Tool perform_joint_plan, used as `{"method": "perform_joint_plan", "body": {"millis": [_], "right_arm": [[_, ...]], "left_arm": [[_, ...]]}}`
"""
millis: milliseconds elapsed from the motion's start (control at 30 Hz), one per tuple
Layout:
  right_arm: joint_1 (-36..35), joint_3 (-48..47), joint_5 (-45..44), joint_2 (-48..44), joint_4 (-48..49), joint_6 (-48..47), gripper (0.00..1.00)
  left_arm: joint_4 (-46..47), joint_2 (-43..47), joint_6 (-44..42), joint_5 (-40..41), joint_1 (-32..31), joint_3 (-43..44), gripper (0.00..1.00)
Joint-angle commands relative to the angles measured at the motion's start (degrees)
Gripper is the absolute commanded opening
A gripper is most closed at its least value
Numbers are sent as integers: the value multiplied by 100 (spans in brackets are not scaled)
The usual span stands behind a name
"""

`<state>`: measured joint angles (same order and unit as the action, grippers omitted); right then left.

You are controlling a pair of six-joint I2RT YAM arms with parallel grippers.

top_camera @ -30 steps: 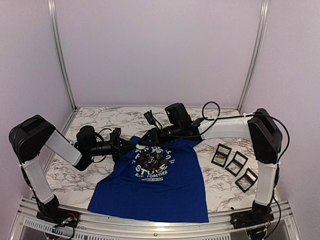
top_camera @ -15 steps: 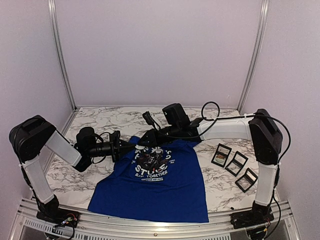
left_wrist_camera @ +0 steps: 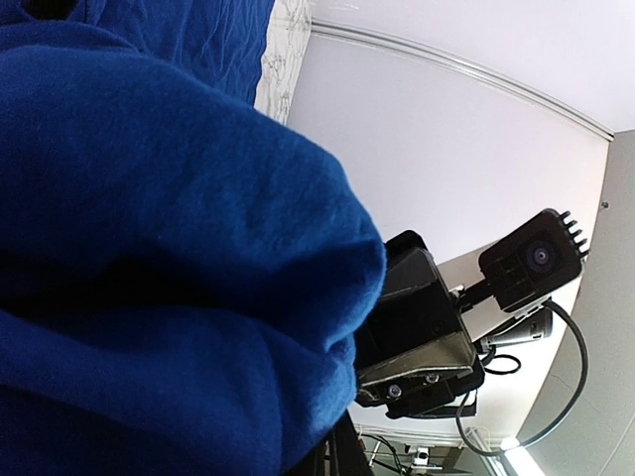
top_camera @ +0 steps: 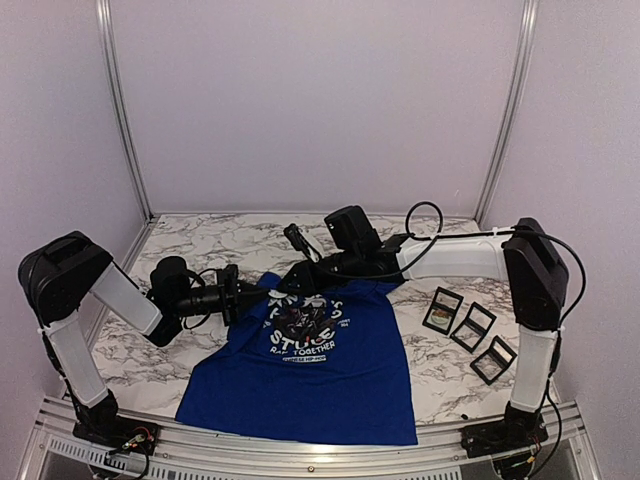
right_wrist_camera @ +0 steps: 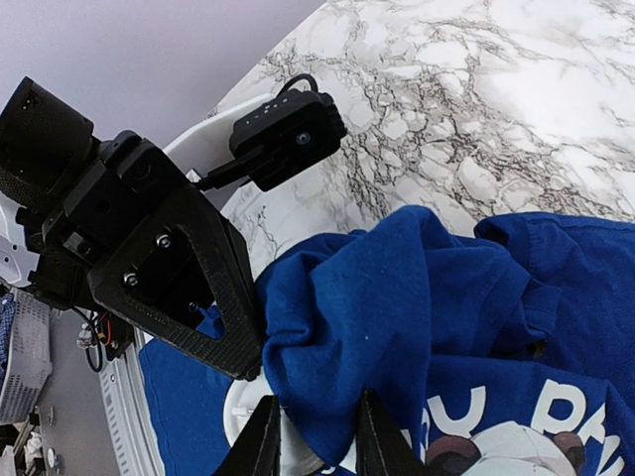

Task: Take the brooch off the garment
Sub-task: Open the brooch with the crumpled clothing.

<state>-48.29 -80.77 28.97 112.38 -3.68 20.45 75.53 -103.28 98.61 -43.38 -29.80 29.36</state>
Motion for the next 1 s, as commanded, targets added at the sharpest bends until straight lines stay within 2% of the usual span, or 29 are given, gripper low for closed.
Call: {"method": "perform_joint_plan", "body": {"millis": [0,267,433,533,700,967], "right_arm": [[-75,-44,39,-190,-169,-168,25],[-86,-76,47,-199,-228,-127,32],[139,20,280,-201,-136,432,35],[409,396,566,-410,307,869,43],[473,507,600,-639,297,1055,54],[473,771,1028,-673,604,1753,53]], "left_arm": [[1621,-96,64,196,62,-41,0],[1429,-61,-133,39,62,42,0],[395,212,-945,-234,53,145,0],[-22,353,-1301,-362,46,188,0],[-424,413,-1630,-430,15,251,0],[-446,408,-1756,-417,-43,311,0]]}}
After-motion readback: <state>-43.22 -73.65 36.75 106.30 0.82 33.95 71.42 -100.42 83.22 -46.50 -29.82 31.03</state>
